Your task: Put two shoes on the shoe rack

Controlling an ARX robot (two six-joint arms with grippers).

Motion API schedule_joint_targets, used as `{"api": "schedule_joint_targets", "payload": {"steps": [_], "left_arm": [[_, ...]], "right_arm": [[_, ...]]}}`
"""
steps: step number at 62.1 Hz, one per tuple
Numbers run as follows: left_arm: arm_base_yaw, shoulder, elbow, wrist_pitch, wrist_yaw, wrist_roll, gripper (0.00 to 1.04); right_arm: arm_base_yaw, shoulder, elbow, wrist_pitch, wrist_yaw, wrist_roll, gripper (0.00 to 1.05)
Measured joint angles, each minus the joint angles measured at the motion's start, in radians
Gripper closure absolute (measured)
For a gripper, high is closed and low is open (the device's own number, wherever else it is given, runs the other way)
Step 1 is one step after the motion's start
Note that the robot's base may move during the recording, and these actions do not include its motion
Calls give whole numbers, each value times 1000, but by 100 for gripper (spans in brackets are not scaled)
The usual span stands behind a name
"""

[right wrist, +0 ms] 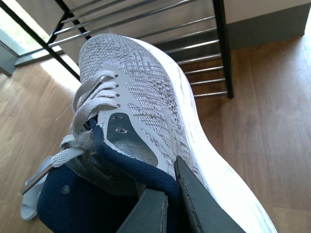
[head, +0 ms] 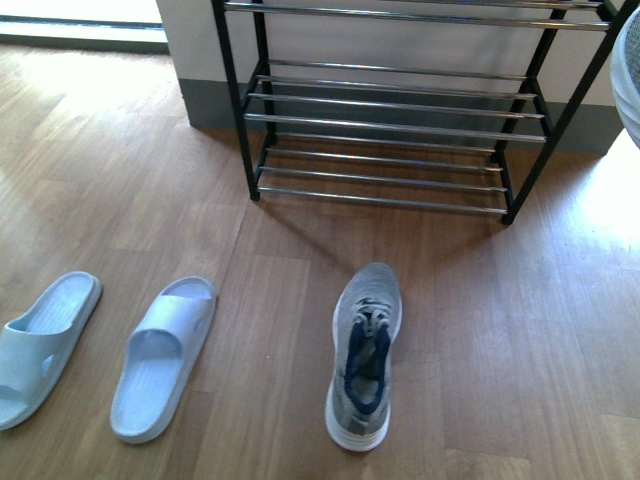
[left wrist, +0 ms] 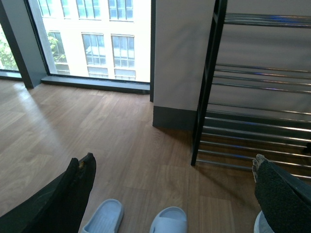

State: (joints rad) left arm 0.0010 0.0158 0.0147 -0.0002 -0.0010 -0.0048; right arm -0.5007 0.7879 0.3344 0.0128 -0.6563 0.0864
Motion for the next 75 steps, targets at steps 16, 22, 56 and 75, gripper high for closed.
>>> {"api": "schedule_joint_targets", "payload": {"steps": [16,22,56,75], "left_arm": [[0,0,0,0,0,0,9],[0,0,0,0,3,0,9],[-326,1661,449,374,-358,-425,9],[-363,2395,792,312,-159,-460,9]], "right_arm": [[0,0,-1,0,0,0,103],[0,1,-1,0,4,0,103],[-3,2,-1,-1,2,0,103],[-3,2,-1,-1,1,0,103]]}}
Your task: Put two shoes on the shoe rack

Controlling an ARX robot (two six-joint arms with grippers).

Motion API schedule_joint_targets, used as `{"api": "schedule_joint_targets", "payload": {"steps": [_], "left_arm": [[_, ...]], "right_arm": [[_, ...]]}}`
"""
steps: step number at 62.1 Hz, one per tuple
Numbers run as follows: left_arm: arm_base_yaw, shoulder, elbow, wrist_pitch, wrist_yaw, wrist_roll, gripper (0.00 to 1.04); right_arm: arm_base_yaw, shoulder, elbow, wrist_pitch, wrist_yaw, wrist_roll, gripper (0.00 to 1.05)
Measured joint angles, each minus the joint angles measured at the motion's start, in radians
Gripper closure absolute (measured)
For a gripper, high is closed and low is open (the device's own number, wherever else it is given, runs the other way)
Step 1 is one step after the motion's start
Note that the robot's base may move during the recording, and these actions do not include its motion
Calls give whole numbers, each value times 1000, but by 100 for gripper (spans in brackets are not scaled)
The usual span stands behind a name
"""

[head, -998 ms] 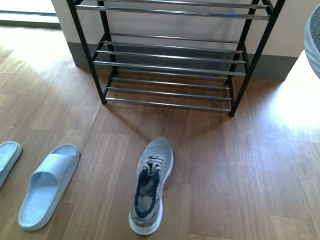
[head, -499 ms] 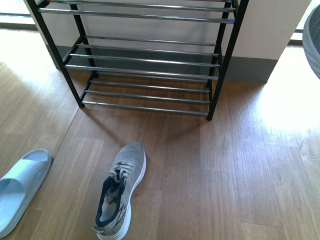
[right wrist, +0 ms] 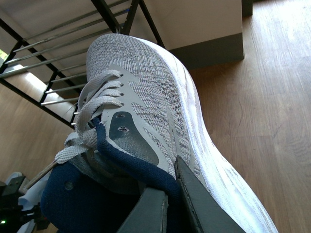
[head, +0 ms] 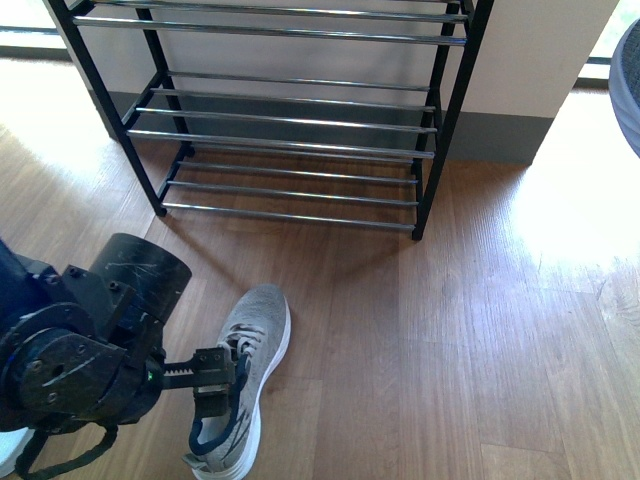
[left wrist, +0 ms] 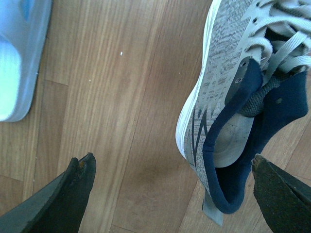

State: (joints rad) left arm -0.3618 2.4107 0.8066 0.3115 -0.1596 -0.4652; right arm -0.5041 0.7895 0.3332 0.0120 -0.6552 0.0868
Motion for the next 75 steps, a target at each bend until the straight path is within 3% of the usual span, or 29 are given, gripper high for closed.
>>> {"api": "schedule_joint_targets", "payload": {"steps": [33,68,75], "left_arm": [[1,306,273,-104,58,68,11],[-22,341,310,-122,63,61,104],[-19,322,279,-99,55,50,103]], "right_arm": [[0,0,0,0,0,0,103],[0,0,0,0,0,0,103],[0,0,0,0,0,0,103]]}}
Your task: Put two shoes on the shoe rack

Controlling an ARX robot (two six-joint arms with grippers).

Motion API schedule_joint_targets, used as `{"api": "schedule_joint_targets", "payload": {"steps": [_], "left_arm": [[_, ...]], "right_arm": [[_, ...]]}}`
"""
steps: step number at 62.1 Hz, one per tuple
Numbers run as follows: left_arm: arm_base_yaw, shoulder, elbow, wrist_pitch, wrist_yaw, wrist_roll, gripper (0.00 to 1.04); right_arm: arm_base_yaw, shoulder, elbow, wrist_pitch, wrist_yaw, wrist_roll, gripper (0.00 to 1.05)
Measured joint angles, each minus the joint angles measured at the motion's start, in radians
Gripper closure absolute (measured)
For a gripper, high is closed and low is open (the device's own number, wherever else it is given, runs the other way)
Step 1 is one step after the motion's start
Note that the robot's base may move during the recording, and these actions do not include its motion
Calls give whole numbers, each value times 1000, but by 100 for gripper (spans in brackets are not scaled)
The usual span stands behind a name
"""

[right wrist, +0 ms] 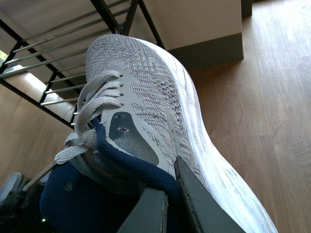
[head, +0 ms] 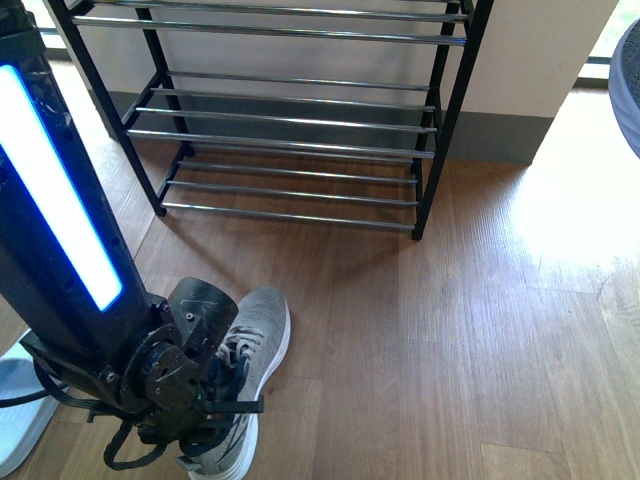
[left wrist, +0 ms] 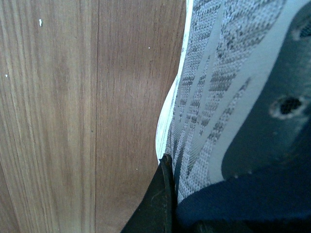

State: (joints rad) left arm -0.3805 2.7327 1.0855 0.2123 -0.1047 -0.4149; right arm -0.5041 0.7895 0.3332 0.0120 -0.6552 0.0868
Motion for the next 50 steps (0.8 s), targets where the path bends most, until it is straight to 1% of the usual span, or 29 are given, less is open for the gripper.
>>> {"api": "schedule_joint_targets", "payload": {"steps": [5,11,19,22,30,36,41,46,50], "left_arm": [[11,-59,-58,26,-14,-8,103],[32,-242,-166,87,-92,17,103],[46,-475,-288,140,-154,63,103],[46,-558,-334,149,-176,76,103],[48,-820,-486,141,-271,96,103],[51,-1071,-595,77,-340,109,103],[48,-1257,-646,0,-374,116,103],[29,-1542,-689,-148,-425,123,103],[17,-1743,-697,-253,-488,145,103]], "right_arm": [[0,0,0,0,0,0,103],[0,0,0,0,0,0,103],[0,0,0,0,0,0,103],[0,0,0,0,0,0,103],[0,0,0,0,0,0,103],[0,0,0,0,0,0,103],[0,0,0,0,0,0,103],[0,0,0,0,0,0,103],[0,0,0,0,0,0,103]]}}
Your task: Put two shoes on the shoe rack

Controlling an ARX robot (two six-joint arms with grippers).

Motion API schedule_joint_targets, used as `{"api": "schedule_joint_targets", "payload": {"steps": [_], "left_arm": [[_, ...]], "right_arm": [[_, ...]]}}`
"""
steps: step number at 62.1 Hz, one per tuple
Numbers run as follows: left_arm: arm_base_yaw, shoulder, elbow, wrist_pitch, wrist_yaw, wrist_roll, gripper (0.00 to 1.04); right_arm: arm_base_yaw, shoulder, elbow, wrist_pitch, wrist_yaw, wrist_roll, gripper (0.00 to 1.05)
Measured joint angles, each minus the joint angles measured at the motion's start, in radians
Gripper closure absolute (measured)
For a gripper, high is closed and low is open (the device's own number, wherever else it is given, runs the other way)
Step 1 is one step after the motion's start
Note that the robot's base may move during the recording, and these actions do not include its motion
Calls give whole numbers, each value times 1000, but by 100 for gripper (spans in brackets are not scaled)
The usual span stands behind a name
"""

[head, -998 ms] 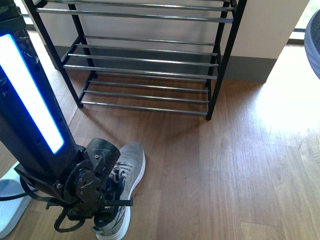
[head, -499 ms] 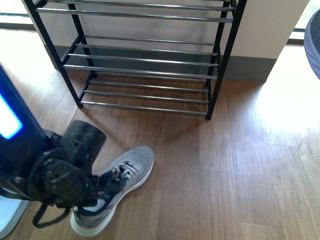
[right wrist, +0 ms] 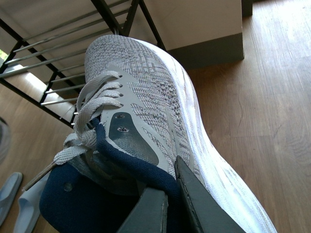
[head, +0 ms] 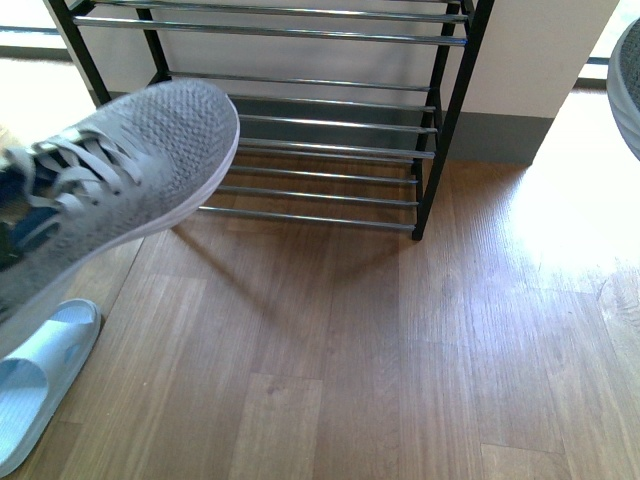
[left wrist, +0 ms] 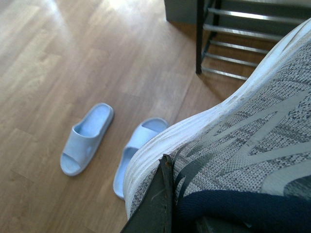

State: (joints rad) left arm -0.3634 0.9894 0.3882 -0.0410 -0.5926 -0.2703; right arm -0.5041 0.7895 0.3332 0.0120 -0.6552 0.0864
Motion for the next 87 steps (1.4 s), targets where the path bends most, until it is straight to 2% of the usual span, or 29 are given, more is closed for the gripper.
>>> {"api": "schedule_joint_targets", "payload": {"steps": [10,87], "left_arm": [[-1,-173,0,-55,-51,12,103],[-2,-167,-11,-59,-36,24,103]], "right_arm": [[0,0,0,0,0,0,103],[0,1,-2,0,0,0,103]]}}
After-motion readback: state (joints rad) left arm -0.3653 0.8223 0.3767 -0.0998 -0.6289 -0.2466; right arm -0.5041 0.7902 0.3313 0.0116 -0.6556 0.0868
